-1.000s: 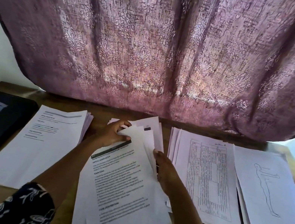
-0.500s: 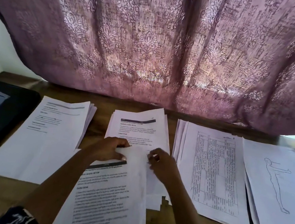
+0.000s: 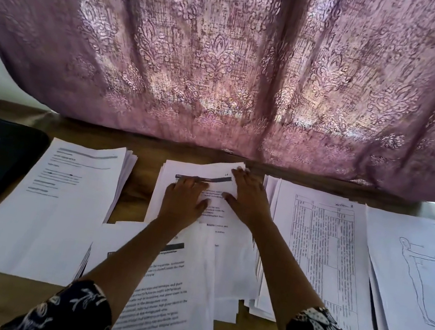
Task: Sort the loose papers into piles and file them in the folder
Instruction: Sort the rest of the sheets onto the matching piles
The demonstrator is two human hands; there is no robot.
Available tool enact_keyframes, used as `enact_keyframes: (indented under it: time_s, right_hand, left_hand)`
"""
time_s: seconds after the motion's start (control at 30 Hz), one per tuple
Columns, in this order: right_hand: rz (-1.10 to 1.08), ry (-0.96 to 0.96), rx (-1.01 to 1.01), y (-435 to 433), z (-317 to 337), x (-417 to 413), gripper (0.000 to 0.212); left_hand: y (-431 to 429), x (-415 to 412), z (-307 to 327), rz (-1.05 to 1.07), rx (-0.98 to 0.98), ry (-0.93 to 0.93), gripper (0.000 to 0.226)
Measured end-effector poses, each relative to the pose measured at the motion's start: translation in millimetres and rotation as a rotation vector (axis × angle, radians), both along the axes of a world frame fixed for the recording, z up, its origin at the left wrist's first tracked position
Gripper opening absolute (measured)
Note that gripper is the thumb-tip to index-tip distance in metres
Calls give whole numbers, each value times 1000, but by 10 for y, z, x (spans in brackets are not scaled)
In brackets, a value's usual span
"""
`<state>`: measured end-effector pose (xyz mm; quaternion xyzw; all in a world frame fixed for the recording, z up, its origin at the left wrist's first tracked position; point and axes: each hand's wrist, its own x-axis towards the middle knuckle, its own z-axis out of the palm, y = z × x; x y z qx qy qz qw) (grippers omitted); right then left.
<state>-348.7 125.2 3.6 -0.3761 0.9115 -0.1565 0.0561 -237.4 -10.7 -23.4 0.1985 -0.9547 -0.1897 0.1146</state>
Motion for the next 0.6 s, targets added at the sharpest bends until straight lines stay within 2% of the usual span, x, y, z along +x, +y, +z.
enact_keyframes:
  time_s: [0.1, 0.2, 0.3, 0.4, 0.43, 0.5, 0.6]
  right_hand:
    - [10, -35, 92, -1, -144, -37, 66]
    - [24, 20, 32, -11, -155, 73, 61]
    - [86, 181, -63, 14, -178, 267, 65]
    - [241, 314, -43, 85, -324, 296, 70]
    - [291, 265, -32, 114, -369, 280, 68]
    - [344, 93, -18, 156, -379, 230, 58]
    - [248, -125, -214, 152, -284, 163, 41]
  left_hand:
    - [-42, 26, -185, -5, -31, 71, 41]
    - [-71, 14, -263, 11, 15, 80, 46]
    - [-87, 39, -227, 40, 323, 242, 58]
    - [-95, 62, -208, 30, 570, 393, 62]
    - [-97, 48, -201, 39, 573, 376, 66]
    - [-108, 19, -215, 55, 442, 299, 71]
    - [-143, -7, -283, 19, 205, 156, 62]
